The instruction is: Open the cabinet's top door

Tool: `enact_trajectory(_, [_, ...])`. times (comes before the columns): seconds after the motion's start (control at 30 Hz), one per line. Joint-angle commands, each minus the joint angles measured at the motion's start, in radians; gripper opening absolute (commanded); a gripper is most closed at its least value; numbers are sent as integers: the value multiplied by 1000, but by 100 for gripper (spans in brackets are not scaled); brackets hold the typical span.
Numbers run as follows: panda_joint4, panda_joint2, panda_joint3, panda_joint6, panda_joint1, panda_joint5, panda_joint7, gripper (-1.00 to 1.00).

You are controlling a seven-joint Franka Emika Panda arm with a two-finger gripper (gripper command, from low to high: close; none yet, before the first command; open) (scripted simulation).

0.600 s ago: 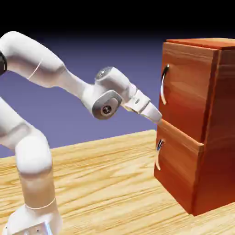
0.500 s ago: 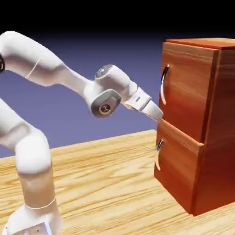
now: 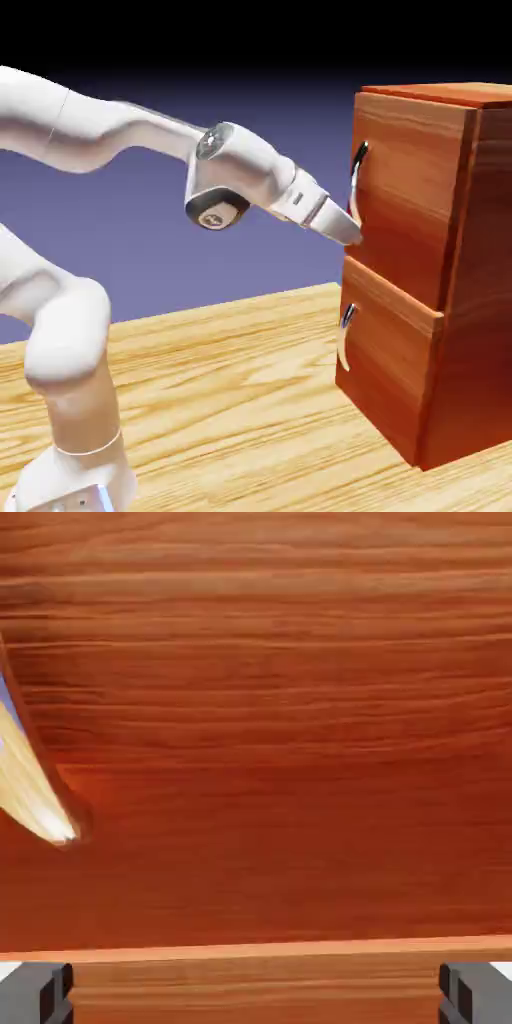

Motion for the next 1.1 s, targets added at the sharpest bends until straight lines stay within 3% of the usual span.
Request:
enact_trajectory(0.0, [4,-6,14,-3,-13,44,-32,0])
enact_trajectory(1.07, [146,-201,459,-108,-423,1435,-1061,0])
